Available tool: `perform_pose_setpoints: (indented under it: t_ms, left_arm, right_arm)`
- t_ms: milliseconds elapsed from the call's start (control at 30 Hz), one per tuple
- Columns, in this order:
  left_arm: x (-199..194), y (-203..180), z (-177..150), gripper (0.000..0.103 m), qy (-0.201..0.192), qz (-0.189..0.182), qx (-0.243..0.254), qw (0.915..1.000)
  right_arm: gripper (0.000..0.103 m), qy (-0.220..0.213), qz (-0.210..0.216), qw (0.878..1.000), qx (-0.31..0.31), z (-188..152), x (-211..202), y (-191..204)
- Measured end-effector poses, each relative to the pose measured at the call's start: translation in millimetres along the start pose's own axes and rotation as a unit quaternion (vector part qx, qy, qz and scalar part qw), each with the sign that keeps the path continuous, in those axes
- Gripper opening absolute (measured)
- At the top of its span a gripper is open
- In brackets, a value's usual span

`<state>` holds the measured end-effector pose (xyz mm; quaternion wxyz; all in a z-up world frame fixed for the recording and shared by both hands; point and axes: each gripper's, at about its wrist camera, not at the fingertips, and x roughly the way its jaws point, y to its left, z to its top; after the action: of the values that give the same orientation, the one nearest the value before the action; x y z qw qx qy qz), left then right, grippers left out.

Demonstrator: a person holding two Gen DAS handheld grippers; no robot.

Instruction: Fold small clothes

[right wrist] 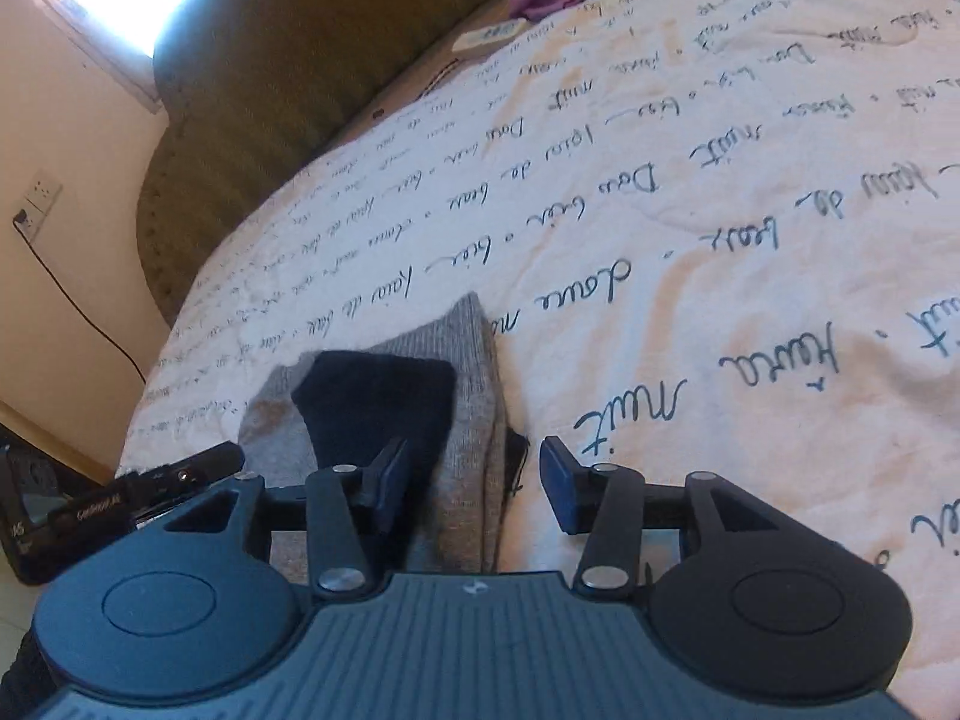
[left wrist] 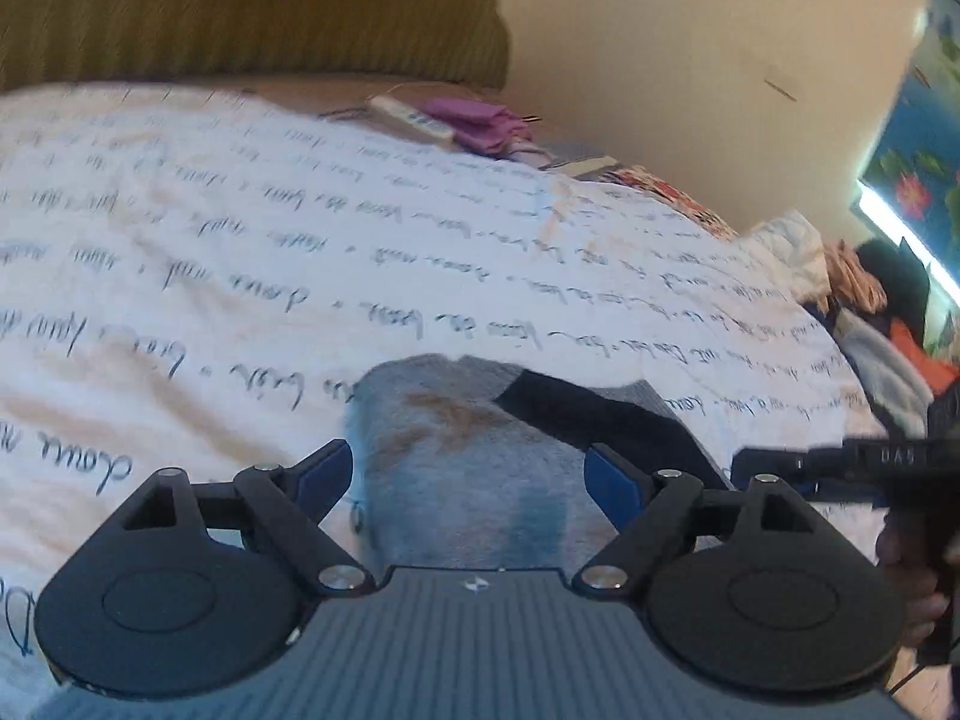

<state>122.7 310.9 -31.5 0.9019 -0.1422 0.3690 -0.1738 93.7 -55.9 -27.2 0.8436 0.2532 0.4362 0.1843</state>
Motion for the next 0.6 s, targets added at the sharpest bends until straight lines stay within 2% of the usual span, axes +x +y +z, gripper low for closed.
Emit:
perform_pose_setpoints:
  t_ms: [67, 100, 133, 167, 200, 300, 400, 433, 500, 567, 600]
  left_arm:
    - [15.8, 17.8, 2.0, 0.082, 0.038, 0.006, -0.055, 0.9977]
    - [19.1, 18.8, 1.7, 0.081, 0.040, 0.000, -0.053, 0.9978]
    - [20.3, 17.3, 2.4, 0.070, 0.037, -0.008, -0.044, 0.9983]
    - [23.3, 15.0, 3.5, 0.056, 0.046, -0.026, -0.044, 0.9976]
    - [27.5, 13.2, 5.4, 0.030, 0.058, -0.044, -0.050, 0.9961]
    - [32.4, 4.0, 12.6, 0.017, 0.054, -0.033, -0.035, 0.9974]
    - [19.6, -6.1, 21.2, 0.015, 0.024, -0.034, -0.010, 0.9991]
    - [17.5, -8.7, 23.7, 0.015, 0.015, -0.033, -0.002, 0.9993]
    - [20.6, -12.3, 25.2, 0.015, 0.003, -0.015, 0.018, 0.9997]
    - [33.3, -12.1, 18.8, 0.020, 0.017, 0.010, 0.039, 0.9991]
    - [36.8, -10.0, 14.8, 0.030, 0.023, 0.022, 0.036, 0.9989]
  right_arm:
    - [0.048, 0.013, 0.018, 1.000, 0.000, 1.5, 18.0, 2.4]
    - [0.048, 0.016, 0.029, 0.999, 0.002, 3.0, 25.9, 4.0]
    - [0.045, 0.017, 0.033, 0.999, 0.002, 3.6, 34.2, 6.8]
    - [0.026, 0.012, 0.029, 1.000, -0.003, 4.0, 37.1, 8.4]
    - [0.023, 0.010, 0.028, 0.999, -0.015, 4.8, 38.5, 11.5]
    - [0.019, -0.011, 0.034, 0.998, -0.050, 7.5, 29.5, 24.3]
    - [0.018, -0.047, 0.059, 0.996, -0.049, 13.8, 15.1, 26.6]
    - [0.018, -0.054, 0.056, 0.996, -0.044, 16.1, 16.5, 23.8]
    - [0.020, -0.039, 0.031, 0.998, -0.040, 16.9, 30.2, 19.0]
    - [0.034, -0.025, 0.011, 0.999, -0.020, 13.1, 39.7, 13.7]
    - [0.039, -0.029, 0.014, 0.999, -0.006, 11.2, 36.0, 11.8]
